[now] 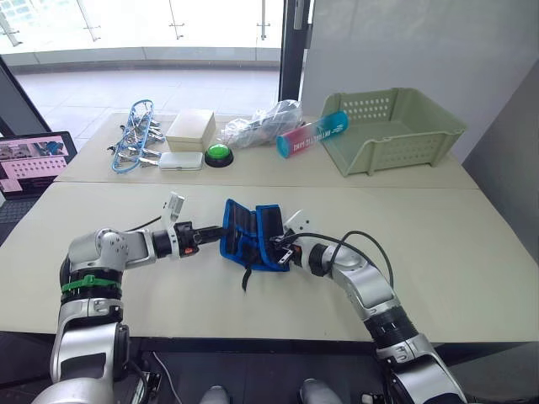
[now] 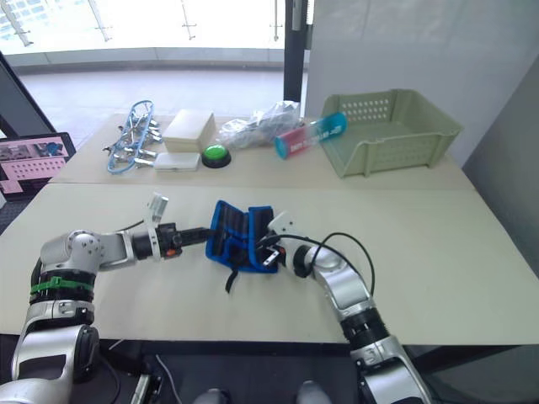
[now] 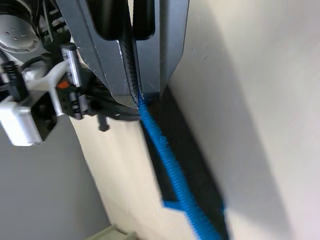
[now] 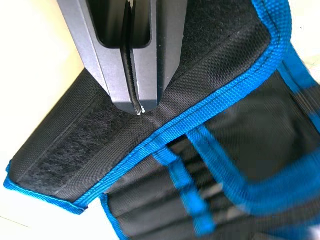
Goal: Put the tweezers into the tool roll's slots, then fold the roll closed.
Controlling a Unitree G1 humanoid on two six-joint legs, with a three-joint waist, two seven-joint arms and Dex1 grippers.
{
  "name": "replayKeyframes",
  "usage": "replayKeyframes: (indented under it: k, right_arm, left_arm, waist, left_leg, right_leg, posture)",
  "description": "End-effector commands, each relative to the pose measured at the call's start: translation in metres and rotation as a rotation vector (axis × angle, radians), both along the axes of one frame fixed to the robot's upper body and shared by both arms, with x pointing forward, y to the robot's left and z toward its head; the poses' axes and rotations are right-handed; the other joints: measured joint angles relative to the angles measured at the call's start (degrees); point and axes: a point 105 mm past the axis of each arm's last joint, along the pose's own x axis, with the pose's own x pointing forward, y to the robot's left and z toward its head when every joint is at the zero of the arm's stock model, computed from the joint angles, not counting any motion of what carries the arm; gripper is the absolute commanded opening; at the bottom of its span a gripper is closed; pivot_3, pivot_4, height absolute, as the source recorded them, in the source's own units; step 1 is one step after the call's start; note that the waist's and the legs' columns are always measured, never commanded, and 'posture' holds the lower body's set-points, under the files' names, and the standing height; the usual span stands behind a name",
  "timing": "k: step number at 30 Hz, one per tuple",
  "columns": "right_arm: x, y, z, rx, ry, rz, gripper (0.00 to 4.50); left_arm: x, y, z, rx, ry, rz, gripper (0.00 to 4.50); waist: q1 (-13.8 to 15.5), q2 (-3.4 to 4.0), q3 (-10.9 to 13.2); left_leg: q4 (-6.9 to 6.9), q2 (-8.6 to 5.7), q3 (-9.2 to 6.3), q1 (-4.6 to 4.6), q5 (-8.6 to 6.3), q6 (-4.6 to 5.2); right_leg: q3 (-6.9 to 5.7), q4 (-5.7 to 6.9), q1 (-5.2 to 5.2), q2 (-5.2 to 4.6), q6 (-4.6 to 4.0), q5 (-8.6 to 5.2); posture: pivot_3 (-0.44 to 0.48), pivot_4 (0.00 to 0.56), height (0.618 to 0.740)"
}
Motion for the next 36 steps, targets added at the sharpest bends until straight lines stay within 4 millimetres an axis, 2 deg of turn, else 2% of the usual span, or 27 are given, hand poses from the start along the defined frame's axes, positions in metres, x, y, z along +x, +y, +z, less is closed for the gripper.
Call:
replayKeyframes:
  k: [1,6,10,13,18,20,24,26,29,32,36]
  right_arm:
    - [-0.006,-0.003,-0.028,-0.049,0.094,-0.026,0.0]
    - [-0.007,-0.004,-0.027,-0.039,0.096,-0.039,0.0]
    - [-0.006,-0.009,-0.021,0.003,0.097,-0.066,0.0]
    - [-0.006,-0.011,-0.008,0.095,0.1,-0.082,0.0]
    - [-0.016,-0.023,0.041,0.308,0.07,-0.032,0.0]
    - [-0.021,-0.026,0.051,0.322,0.059,-0.007,0.0]
    - [-0.015,-0.028,0.069,0.311,0.016,0.0,0.0]
    - [-0.007,-0.023,0.077,0.291,-0.011,0.008,0.0]
    - [0.003,-0.011,0.075,0.217,-0.027,0.024,0.0]
    - [0.021,-0.004,0.062,0.091,-0.025,-0.013,0.0]
    - [0.034,-0.006,0.045,-0.052,-0.001,-0.055,0.0]
  left_arm:
    - [0.002,-0.029,0.016,-0.028,-0.072,-0.079,0.02]
    - [0.005,-0.056,-0.013,0.018,-0.046,-0.107,0.02]
    - [0.011,-0.066,-0.038,0.082,-0.032,-0.097,0.02]
    - [0.016,-0.071,-0.048,0.096,-0.012,-0.073,0.02]
    - [0.012,-0.095,-0.07,0.153,-0.028,-0.132,0.02]
    - [0.01,-0.099,-0.076,0.165,-0.03,-0.14,0.02]
    - [0.008,-0.101,-0.092,0.234,-0.007,-0.142,0.02]
    - [0.009,-0.101,-0.101,0.285,0.003,-0.131,0.02]
    - [0.009,-0.102,-0.104,0.298,0.013,-0.135,0.02]
    - [0.007,-0.104,-0.102,0.297,0.001,-0.158,0.87]
    - [0.005,-0.104,-0.1,0.314,-0.032,-0.188,2.16]
  waist:
    - [0.0,0.0,0.0]
    - [0.0,-0.01,0.0]
    - [0.2,-0.01,0.0]
    - [0.4,-0.01,0.0]
    - [1.7,0.0,0.0]
    - [2.1,0.0,0.0]
    - [2.5,0.01,0.0]
    - [2.9,0.01,0.0]
    - [3.1,0.03,0.0]
    - [3.2,-0.01,-0.1]
    - [3.2,0.01,-0.2]
  left_leg:
    - [0.0,0.0,0.0,0.0,0.0,0.0]
    - [0.01,0.0,0.0,0.0,0.0,0.0]
    - [0.02,-0.01,0.0,0.0,0.0,0.0]
    - [0.03,-0.01,0.0,-0.03,0.0,0.0]
    - [0.08,-0.04,0.0,-0.21,0.0,0.0]
    - [0.1,-0.06,-0.01,-0.28,0.0,0.0]
    - [0.09,-0.07,-0.01,-0.26,-0.01,0.01]
    - [0.1,-0.08,-0.01,-0.26,-0.01,0.02]
    - [0.13,-0.08,-0.01,-0.2,-0.01,0.02]
    - [0.13,-0.08,-0.02,-0.16,-0.01,0.02]
    - [0.17,-0.08,-0.03,-0.12,0.0,0.01]
  right_leg:
    - [0.0,0.0,0.0,0.0,0.0,0.0]
    - [0.0,-0.01,0.02,0.0,0.0,0.0]
    - [0.0,-0.02,0.03,0.0,0.0,0.0]
    - [0.0,-0.05,0.03,-0.01,0.0,0.0]
    - [0.0,-0.23,0.01,-0.02,0.02,0.01]
    - [0.0,-0.34,0.01,-0.04,0.05,0.03]
    - [0.0,-0.38,0.03,-0.04,0.06,0.03]
    - [0.0,-0.41,0.04,-0.05,0.07,0.03]
    - [0.0,-0.4,0.11,-0.05,0.08,0.04]
    - [-0.03,-0.42,0.19,-0.05,0.09,0.05]
    - [-0.03,-0.39,0.22,-0.05,0.1,0.06]
  posture:
    - [0.0,0.15,0.74]
    - [0.0,0.15,0.74]
    - [0.0,0.15,0.74]
    - [0.0,0.15,0.74]
    - [0.0,0.15,0.74]
    - [0.0,0.15,0.74]
    - [0.0,0.15,0.74]
    - [0.0,0.15,0.74]
    - [0.0,0.15,0.74]
    - [0.0,0.15,0.74]
    - [0.0,0.15,0.74]
